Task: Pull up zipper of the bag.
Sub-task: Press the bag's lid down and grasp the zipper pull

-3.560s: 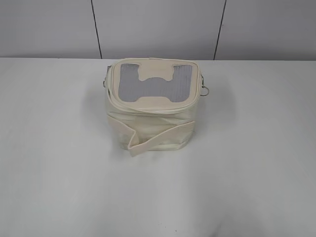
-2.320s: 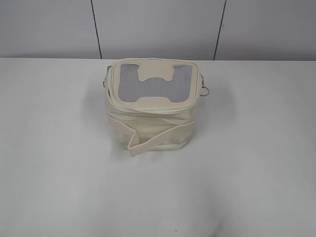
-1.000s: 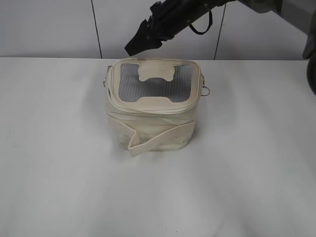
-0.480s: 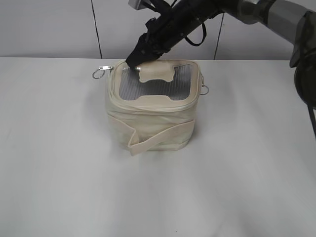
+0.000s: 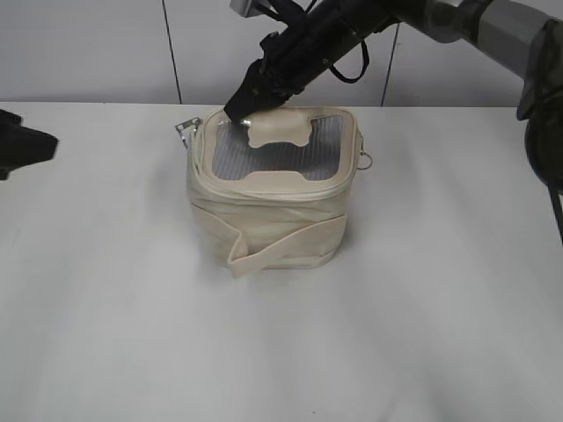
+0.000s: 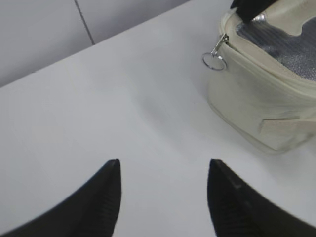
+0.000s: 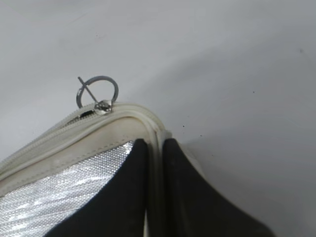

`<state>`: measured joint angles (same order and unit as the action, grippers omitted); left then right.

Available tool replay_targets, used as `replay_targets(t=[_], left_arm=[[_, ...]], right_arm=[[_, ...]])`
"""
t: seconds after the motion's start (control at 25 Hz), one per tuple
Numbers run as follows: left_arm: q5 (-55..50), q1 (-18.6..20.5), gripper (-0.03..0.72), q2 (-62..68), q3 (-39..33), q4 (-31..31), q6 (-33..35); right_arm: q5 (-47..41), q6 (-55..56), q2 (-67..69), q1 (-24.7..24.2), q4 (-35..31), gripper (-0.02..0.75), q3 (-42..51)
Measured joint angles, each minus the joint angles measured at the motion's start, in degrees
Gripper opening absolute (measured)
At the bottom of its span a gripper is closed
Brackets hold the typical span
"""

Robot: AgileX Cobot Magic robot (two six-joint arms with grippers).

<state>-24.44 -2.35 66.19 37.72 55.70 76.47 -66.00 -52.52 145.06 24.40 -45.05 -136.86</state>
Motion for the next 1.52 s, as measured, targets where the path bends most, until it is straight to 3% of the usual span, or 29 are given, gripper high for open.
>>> replay_targets(t=[0.12,0.28,0.6,1.24,1.36,1.52], left_arm=[[-1.2,-1.2,0.441,12.5,5.0,10.1,12.3],[-1.5,-4.8,0.448,24.7,12.7,12.7,19.8],[-1.6,-10.5,0.476,34.9,21.2,12.9,22.8],[8.2,-16.1,0.475,36.7,21.9,17.9,23.1],[9.0,-16.0,0.426,38.0,22.7,19.1,23.1],[8.2,-16.0,0.216,40.4,24.8,19.3,23.1]], right_arm=[[-0.1,0.3,0.0,0.0,0.0,0.069,0.0],[-0.1,0.5,0.0,0.0,0.0,0.065,0.0],[-0.2,0.9,0.0,0.0,0.0,0.065,0.0],[-0.1,1.4,0.0,0.0,0.0,0.063,0.0],[-0.1,1.5,0.0,0.0,0.0,0.063,0.0],[-0.1,1.8,0.0,0.0,0.0,0.063,0.0]])
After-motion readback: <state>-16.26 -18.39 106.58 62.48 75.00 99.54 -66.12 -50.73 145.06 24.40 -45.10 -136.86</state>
